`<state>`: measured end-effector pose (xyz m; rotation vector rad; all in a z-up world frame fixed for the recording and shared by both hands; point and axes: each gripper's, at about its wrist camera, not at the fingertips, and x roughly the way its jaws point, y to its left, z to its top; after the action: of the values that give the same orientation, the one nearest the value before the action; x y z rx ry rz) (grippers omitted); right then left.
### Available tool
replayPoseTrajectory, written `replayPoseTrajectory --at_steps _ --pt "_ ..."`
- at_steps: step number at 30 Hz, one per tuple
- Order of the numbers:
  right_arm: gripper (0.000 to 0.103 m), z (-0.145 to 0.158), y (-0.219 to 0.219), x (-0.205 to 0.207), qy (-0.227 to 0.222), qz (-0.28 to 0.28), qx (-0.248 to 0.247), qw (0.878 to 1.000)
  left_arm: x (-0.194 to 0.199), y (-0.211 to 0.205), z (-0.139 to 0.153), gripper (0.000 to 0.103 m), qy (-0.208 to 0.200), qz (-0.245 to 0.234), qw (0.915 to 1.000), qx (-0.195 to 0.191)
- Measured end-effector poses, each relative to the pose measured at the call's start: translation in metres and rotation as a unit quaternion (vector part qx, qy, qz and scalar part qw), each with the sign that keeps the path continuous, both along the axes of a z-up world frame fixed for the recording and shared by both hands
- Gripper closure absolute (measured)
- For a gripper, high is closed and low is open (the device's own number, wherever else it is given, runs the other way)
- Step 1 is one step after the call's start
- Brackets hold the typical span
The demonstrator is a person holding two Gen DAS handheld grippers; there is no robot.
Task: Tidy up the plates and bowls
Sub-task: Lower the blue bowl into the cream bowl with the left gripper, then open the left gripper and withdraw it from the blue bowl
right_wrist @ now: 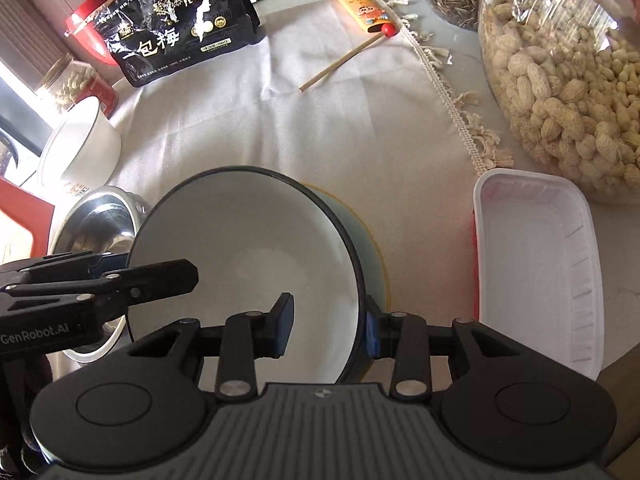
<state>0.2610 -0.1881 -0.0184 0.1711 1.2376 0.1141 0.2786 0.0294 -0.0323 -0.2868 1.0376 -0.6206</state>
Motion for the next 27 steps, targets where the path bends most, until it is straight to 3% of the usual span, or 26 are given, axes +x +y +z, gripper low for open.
replayPoseTrajectory --at_steps 7,12,16,18,21,23,25,27 --pt "0.067 0.023 -0.001 -0.006 -0.048 0.002 -0.024 0.999 -0.005 0.008 0.006 0.068 -0.001 -0.001 0.9999 -0.011" --pt "0.066 0.019 0.003 -0.009 -0.047 0.006 -0.038 0.998 -0.009 0.006 0.008 0.068 -0.011 0.000 0.9999 -0.004" --pt "0.066 0.028 0.011 -0.012 -0.079 0.022 -0.066 0.994 -0.007 0.023 0.021 0.077 -0.028 0.024 0.9990 -0.027" --pt "0.052 0.043 0.022 -0.013 -0.123 0.038 -0.107 0.986 -0.002 0.038 0.040 0.077 -0.055 0.050 0.9970 -0.022" --pt "0.027 0.073 0.048 -0.006 -0.210 0.059 -0.155 0.964 0.015 0.075 0.078 0.077 -0.111 0.112 0.9874 0.010" --pt "0.025 0.088 0.066 0.007 -0.234 0.072 -0.150 0.958 0.026 0.098 0.093 0.077 -0.138 0.149 0.9783 0.040" --pt "0.025 0.096 0.082 0.024 -0.229 0.084 -0.129 0.961 0.034 0.131 0.100 0.077 -0.169 0.204 0.9609 0.080" --pt "0.025 0.098 0.099 0.046 -0.209 0.086 -0.096 0.969 0.039 0.167 0.092 0.077 -0.175 0.253 0.9482 0.078"
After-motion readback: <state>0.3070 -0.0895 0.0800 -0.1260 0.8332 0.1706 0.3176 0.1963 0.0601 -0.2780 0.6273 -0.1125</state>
